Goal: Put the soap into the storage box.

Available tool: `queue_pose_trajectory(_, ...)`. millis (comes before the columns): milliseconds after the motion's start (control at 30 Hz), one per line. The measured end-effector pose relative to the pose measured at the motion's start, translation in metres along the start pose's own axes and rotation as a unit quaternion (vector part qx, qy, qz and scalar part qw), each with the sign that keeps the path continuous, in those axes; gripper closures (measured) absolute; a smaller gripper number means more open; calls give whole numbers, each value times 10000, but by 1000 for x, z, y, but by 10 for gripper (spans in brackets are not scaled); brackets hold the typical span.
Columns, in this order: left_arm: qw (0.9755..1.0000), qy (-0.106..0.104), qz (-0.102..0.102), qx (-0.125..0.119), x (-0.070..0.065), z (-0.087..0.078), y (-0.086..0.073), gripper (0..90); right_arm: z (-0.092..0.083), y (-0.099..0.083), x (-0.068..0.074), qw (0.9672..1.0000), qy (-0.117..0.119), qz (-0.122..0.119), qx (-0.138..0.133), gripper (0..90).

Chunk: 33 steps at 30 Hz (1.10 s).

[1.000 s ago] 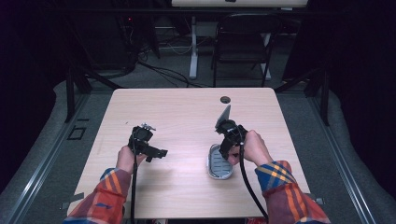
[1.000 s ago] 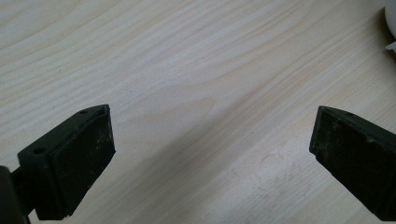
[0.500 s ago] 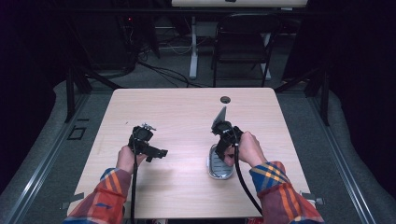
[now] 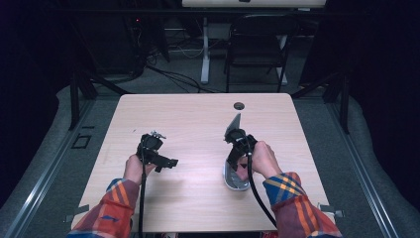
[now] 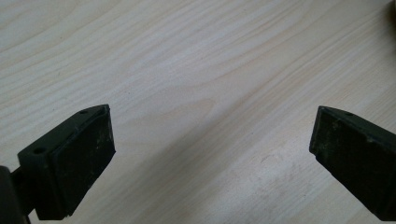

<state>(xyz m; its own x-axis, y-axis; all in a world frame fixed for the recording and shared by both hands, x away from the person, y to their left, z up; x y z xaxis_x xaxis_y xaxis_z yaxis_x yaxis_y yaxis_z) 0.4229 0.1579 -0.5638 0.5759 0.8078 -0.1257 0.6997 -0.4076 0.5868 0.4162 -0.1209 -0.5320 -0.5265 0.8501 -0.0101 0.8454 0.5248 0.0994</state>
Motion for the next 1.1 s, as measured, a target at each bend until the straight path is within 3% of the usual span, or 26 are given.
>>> queue_pose_trajectory(67,10000,-4,2,3,0,0,0,0,-1,-1,0,9999,47,98,-96,378)
queue_pose_trajectory(200,10000,-20,-4,15,0,0,0,0,-4,-5,-1,9998,157,0,81,409)
queue_pose_trajectory(267,10000,-23,-4,13,0,0,0,0,-3,-6,1,9995,274,156,-85,420)
queue_pose_trajectory(433,10000,-13,-1,4,0,0,0,0,-6,-9,1,9995,324,51,-22,429)
queue_pose_trajectory(533,10000,-17,-2,5,0,0,0,0,-7,-12,4,9989,445,81,-90,428)
queue_pose_trajectory(600,10000,-38,12,17,-1,0,0,0,-9,-13,5,9982,589,-41,-144,402)
queue_pose_trajectory(700,10000,-33,19,9,0,0,0,0,-7,-16,8,9974,717,-43,-81,402)
queue_pose_trajectory(833,10000,-43,15,13,-1,0,0,0,-5,-18,7,9972,733,-66,-131,402)
queue_pose_trajectory(933,10000,-28,-2,-2,-1,0,0,0,-5,-17,7,9968,711,106,-362,402)
queue_pose_trajectory(967,10000,-30,-2,-4,-1,0,0,0,-9,-18,2,9977,645,-129,-187,402)
queue_pose_trajectory(1000,10000,-53,-3,8,-1,0,0,0,-11,-19,2,9970,646,-11,-424,396)
queue_pose_trajectory(1100,10000,-61,14,5,-1,0,0,0,-15,-20,-3,9968,523,-46,-595,378)
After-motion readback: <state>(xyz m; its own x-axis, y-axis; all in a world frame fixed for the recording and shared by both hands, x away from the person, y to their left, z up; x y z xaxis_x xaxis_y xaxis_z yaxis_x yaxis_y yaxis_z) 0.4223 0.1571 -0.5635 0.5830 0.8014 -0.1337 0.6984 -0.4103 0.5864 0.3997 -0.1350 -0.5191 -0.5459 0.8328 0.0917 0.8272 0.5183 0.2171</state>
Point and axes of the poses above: each handheld gripper's, and its own axes: z roughly forward along the jaws, y roughly out of its top, x roughly to its left, the point moved 5 cm from there along z, roughly forward along the jaws, and after that the axes turned 5 degrees about -x, right-handed, at the moved point
